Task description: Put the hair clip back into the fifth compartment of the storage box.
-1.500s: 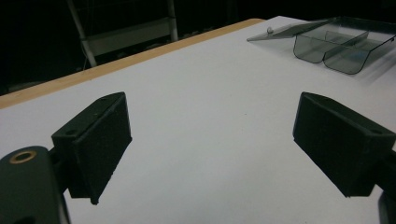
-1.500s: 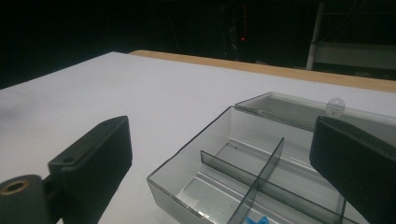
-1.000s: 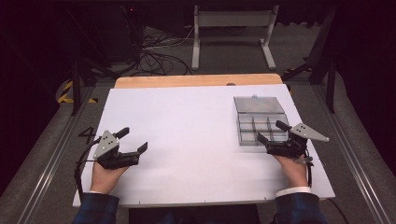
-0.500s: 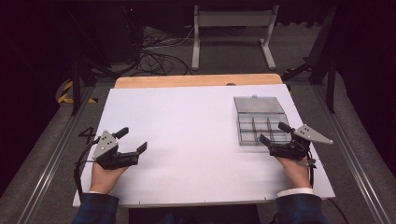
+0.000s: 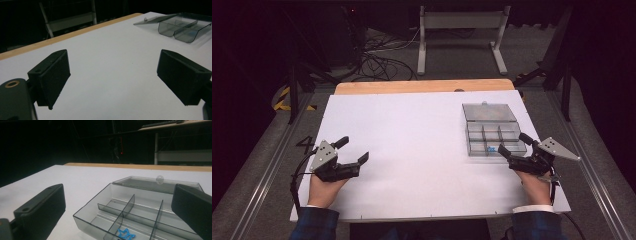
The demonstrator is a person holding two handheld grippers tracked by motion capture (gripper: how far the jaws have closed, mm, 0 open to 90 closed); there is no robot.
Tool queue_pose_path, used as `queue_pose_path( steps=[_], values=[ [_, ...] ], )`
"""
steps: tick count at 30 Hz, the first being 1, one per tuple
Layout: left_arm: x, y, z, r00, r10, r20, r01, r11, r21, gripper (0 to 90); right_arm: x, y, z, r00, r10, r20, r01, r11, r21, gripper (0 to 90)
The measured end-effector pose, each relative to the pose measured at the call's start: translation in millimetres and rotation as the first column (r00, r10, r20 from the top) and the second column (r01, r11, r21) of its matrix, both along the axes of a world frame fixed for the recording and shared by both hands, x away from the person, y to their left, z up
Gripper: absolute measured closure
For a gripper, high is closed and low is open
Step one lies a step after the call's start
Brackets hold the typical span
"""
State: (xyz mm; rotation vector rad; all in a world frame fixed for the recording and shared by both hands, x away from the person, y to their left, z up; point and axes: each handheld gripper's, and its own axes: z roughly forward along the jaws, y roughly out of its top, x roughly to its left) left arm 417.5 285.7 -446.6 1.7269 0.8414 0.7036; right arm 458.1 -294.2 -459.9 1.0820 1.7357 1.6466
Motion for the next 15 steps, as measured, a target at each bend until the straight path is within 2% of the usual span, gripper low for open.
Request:
queue_pose_path(
  steps=[7, 15],
  values=[
    [-0.2, 0.1, -0.2, 1.0000, 0.004, 0.006, -0.004, 1.0000, 0.008, 11.8, -3.0, -3.2, 0.6, 1.0000, -0.003, 0.006, 0.003, 1.000, 0.002, 0.0],
    [0.7, -1.6, -2.0, 1.0000, -0.001, -0.005, 0.001, 0.9999, 0.011, 11.8, -1.9, -2.5, 0.5, 1.0000, 0.004, 0.006, -0.004, 1.000, -0.005, 0.0]
  ],
)
